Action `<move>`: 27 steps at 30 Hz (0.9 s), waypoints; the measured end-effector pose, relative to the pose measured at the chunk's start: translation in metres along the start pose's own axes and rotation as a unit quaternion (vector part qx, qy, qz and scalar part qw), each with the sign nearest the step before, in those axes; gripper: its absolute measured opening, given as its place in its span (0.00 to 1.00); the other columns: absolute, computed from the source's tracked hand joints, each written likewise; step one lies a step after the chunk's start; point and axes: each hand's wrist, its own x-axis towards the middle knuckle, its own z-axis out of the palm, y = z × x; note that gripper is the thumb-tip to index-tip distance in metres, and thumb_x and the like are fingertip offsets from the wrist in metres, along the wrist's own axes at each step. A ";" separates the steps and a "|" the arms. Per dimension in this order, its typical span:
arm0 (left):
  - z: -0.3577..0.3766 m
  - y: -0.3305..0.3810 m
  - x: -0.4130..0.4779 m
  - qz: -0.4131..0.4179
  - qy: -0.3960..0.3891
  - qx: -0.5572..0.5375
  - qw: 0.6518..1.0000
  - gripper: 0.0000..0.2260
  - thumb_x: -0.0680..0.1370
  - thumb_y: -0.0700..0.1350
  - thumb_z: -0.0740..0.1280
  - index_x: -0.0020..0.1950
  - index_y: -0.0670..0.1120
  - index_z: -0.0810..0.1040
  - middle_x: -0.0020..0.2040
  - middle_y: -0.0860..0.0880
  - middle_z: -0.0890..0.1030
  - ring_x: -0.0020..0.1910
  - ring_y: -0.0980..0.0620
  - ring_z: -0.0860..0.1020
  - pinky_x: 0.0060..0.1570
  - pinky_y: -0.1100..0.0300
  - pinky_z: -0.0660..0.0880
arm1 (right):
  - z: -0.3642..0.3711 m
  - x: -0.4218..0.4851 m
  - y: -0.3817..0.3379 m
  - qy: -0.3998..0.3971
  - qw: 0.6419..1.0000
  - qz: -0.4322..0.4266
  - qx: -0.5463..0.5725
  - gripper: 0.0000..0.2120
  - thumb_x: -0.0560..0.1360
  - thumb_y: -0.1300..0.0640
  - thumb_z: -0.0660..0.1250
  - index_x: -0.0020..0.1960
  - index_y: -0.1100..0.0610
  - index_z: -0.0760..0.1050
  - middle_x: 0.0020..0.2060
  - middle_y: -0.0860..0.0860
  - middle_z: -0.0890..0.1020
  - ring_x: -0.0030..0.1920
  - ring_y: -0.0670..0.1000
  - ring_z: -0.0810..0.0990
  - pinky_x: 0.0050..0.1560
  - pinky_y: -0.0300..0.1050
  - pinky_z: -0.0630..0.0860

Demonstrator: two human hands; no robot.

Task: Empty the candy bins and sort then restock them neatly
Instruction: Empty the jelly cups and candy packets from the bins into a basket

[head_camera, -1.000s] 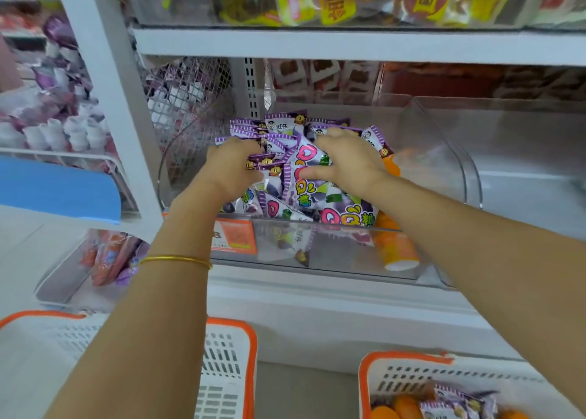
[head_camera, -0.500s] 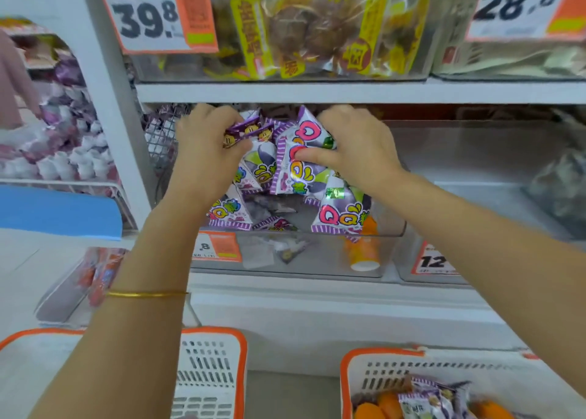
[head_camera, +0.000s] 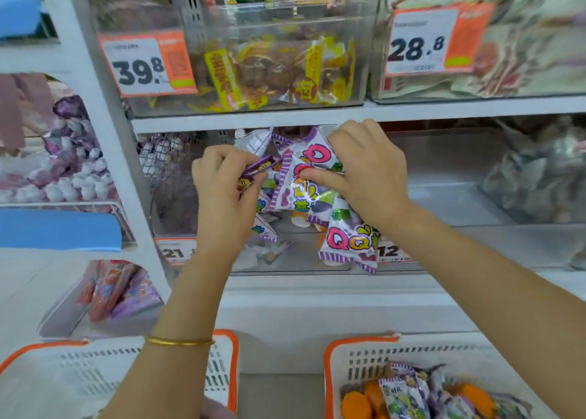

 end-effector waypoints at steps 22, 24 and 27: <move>0.152 0.144 -0.224 -0.060 -0.470 -0.132 0.871 0.17 0.75 0.46 0.71 0.62 0.43 0.78 0.55 0.42 0.76 0.56 0.41 0.72 0.54 0.60 0.62 | -0.190 -0.293 0.053 -0.447 0.832 0.330 -0.005 0.20 0.72 0.38 0.65 0.41 0.56 0.70 0.40 0.53 0.75 0.47 0.57 0.73 0.41 0.48 0.64; 0.161 0.147 -0.233 -0.052 -0.538 -0.104 0.835 0.21 0.74 0.49 0.71 0.66 0.46 0.75 0.59 0.43 0.73 0.61 0.42 0.70 0.61 0.56 0.64 | -0.189 -0.308 0.049 -0.489 0.793 0.364 -0.001 0.19 0.72 0.38 0.66 0.39 0.51 0.65 0.37 0.49 0.70 0.48 0.57 0.72 0.41 0.47 0.61; 0.162 0.148 -0.234 -0.044 -0.652 -0.109 0.749 0.31 0.72 0.52 0.73 0.72 0.50 0.66 0.69 0.44 0.67 0.68 0.46 0.65 0.68 0.52 0.63 | -0.184 -0.322 0.050 -0.548 0.718 0.429 0.004 0.16 0.72 0.37 0.67 0.51 0.48 0.76 0.45 0.50 0.79 0.56 0.58 0.75 0.50 0.48 0.71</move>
